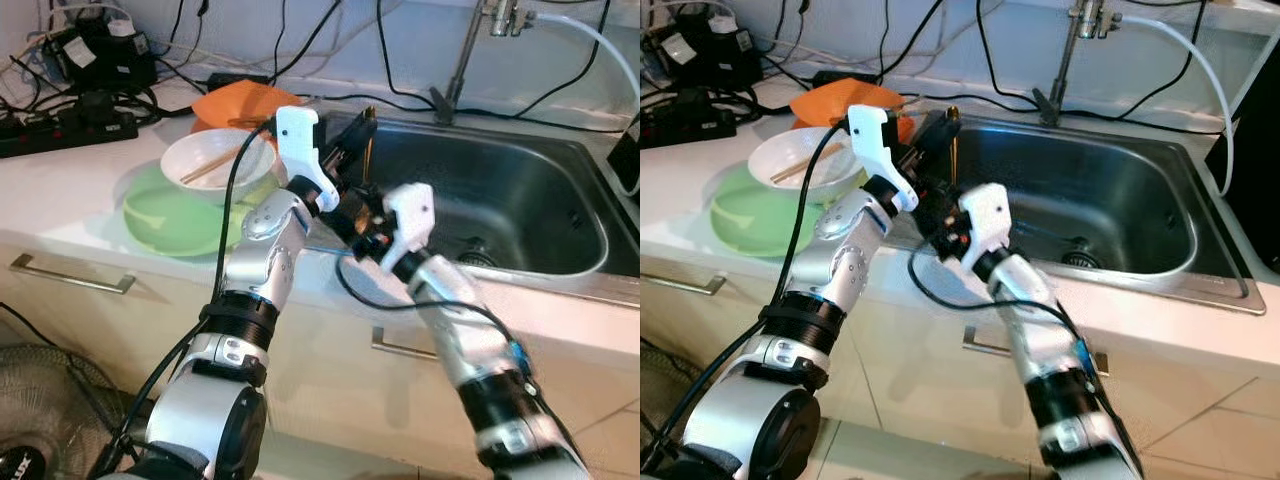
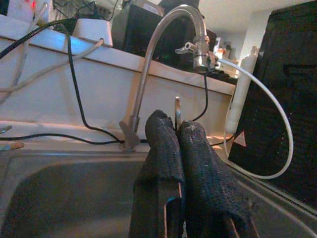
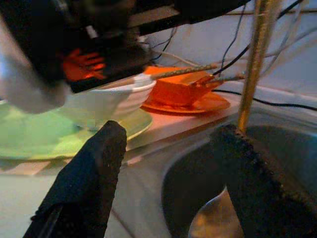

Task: Kitchen organization

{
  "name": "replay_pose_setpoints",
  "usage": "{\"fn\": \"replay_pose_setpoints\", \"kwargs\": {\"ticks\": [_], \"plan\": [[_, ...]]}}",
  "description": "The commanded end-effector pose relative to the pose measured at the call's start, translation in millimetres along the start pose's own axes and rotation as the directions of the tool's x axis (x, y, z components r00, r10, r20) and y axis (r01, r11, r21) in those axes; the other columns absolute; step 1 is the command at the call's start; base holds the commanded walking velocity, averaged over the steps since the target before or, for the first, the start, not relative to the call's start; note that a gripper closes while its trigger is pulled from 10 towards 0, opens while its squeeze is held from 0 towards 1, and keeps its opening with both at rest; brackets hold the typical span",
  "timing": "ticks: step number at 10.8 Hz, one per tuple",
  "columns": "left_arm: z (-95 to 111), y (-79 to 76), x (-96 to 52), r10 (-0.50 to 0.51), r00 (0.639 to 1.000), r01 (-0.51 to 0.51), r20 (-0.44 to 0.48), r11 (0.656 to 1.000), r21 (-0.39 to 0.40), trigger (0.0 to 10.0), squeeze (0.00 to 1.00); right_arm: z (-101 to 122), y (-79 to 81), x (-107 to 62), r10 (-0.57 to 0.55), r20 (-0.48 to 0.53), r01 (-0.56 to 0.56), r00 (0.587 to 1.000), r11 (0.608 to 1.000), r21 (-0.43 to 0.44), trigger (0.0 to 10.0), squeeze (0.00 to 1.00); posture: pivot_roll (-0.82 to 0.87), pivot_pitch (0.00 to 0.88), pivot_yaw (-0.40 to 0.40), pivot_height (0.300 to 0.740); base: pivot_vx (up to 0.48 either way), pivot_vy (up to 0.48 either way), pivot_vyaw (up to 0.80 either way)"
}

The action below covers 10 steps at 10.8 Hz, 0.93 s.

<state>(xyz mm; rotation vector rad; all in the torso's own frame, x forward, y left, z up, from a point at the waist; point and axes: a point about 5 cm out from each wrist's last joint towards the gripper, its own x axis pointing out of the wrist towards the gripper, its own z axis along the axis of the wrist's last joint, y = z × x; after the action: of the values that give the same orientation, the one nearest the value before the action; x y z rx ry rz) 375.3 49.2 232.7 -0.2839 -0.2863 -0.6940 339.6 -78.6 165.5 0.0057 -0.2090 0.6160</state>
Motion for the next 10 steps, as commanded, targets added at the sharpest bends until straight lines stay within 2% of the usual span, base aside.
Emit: {"fn": "replay_pose_setpoints", "kwargs": {"ticks": [1,7,10], "plan": [[4,-4.6,3.2,-0.031,0.999,0.031,0.005,0.999,0.016,10.0,0.0,4,-4.9,2.5,-0.032,0.018,0.032,0.999,0.999,-0.015,10.0,0.0,0.15,0.0,0.011,0.74,0.0,0.0,0.0],[6,-4.0,2.8,-0.033,0.999,0.033,0.006,0.999,0.016,10.0,0.0,-1,-20.4,9.2,-0.179,0.003,0.179,0.984,0.984,-0.022,10.0,0.0,0.16,0.0,0.007,0.74,0.0,0.0,0.0],[4,-1.3,2.8,-0.016,1.0,0.016,-0.002,1.0,0.024,10.0,0.0,7,-20.2,10.5,-0.166,0.058,0.165,0.984,0.986,0.021,10.0,0.0,0.16,0.0,0.009,0.74,0.0,0.0,0.0]]}}
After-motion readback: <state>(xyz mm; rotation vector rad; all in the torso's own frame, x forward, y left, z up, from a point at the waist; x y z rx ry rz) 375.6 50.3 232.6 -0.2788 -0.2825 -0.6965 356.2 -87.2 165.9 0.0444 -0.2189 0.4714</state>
